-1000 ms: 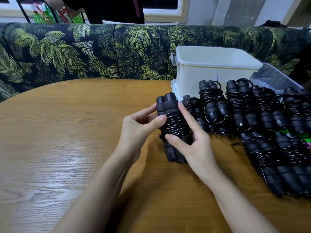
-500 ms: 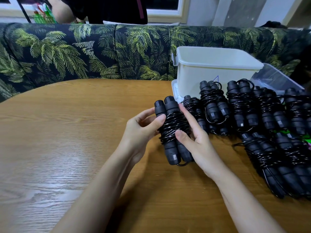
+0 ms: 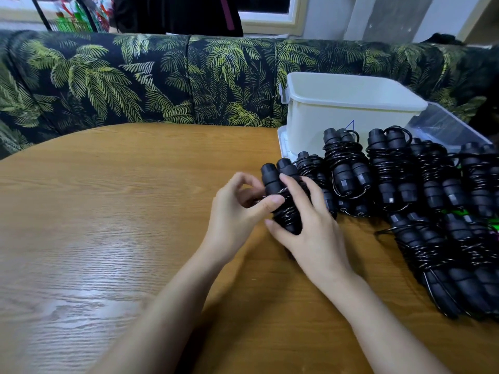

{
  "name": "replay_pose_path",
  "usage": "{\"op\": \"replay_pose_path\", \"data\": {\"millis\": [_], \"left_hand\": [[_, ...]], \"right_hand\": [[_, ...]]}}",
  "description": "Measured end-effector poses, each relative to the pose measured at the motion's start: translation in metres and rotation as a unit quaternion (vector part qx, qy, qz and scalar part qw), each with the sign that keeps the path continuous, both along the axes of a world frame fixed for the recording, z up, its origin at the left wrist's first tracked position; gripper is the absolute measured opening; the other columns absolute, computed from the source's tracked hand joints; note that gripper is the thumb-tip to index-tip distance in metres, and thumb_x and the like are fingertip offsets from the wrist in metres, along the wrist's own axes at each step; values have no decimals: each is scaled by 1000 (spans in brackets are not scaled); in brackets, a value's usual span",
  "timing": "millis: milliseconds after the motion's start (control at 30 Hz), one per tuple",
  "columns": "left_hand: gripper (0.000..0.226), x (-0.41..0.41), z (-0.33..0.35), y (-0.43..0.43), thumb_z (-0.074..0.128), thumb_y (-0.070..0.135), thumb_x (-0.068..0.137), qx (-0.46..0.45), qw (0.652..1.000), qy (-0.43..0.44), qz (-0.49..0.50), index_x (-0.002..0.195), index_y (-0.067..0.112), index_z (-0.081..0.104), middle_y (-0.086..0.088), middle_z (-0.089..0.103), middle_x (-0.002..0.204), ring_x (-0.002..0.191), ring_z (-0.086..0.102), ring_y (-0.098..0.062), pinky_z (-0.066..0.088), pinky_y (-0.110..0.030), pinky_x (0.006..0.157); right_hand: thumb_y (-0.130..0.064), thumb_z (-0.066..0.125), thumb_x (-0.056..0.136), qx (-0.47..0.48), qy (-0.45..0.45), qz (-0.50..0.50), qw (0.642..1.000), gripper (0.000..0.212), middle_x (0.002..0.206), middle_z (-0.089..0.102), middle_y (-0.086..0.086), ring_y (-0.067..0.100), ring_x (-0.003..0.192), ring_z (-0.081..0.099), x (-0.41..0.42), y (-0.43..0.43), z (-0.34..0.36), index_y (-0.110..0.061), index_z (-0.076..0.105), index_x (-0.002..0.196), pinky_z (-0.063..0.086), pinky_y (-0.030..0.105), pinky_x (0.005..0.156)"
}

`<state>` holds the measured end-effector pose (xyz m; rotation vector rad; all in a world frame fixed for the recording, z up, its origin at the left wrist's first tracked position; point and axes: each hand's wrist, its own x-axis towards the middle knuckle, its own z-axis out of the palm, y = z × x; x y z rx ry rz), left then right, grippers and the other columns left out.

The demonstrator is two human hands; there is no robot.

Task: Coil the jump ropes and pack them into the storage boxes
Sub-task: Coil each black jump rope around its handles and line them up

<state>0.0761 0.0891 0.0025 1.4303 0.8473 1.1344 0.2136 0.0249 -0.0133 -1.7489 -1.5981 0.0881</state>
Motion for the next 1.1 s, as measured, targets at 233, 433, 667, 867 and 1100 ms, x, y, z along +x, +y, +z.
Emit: {"op": "replay_pose_path", "data": {"millis": [233, 433, 667, 867, 1100], "left_hand": [[24, -6, 2, 6, 83, 34, 75, 29, 999, 7, -25, 72, 13, 72, -10, 75, 95, 90, 69, -21, 55, -44, 87], [12, -14, 7, 12, 73, 12, 84, -40, 997, -46, 54, 73, 7, 73, -10, 76, 92, 89, 72, -19, 58, -26, 71], [18, -15, 5, 13, 74, 20, 86, 36, 997, 13, 61, 85, 3, 71, -5, 76, 83, 74, 70, -15, 55, -24, 67], [44, -27, 7, 24, 74, 28, 77, 59, 997, 59, -5, 115, 11, 57, -7, 77, 89, 77, 71, -18, 58, -32, 76], [36, -26, 0, 28, 60, -10, 87, 222, 951, 217, -10, 111, 14, 72, 29, 66, 84, 78, 63, 16, 45, -5, 73]], "right_hand": [[-42, 76, 80, -3, 38, 26, 999, 76, 155, 32, -11, 10, 127, 44, 10, -3, 5, -41, 39, 146, 45, 34, 95], [-44, 75, 79, 3, -41, 67, 997, 76, 154, 31, -11, 19, 130, 50, 4, -8, 4, -42, 37, 145, 52, 39, 93], [-45, 74, 81, 10, -75, 93, 993, 77, 154, 30, -11, 17, 130, 48, 11, -10, 7, -41, 35, 148, 50, 37, 93], [-46, 74, 81, -15, -75, 124, 989, 81, 153, 27, -18, 11, 131, 46, 17, -13, 10, -47, 29, 148, 46, 34, 99], [-50, 71, 82, -62, -114, 137, 982, 86, 153, 21, -24, 3, 125, 42, 24, -15, 14, -50, 20, 151, 38, 22, 91]]}}
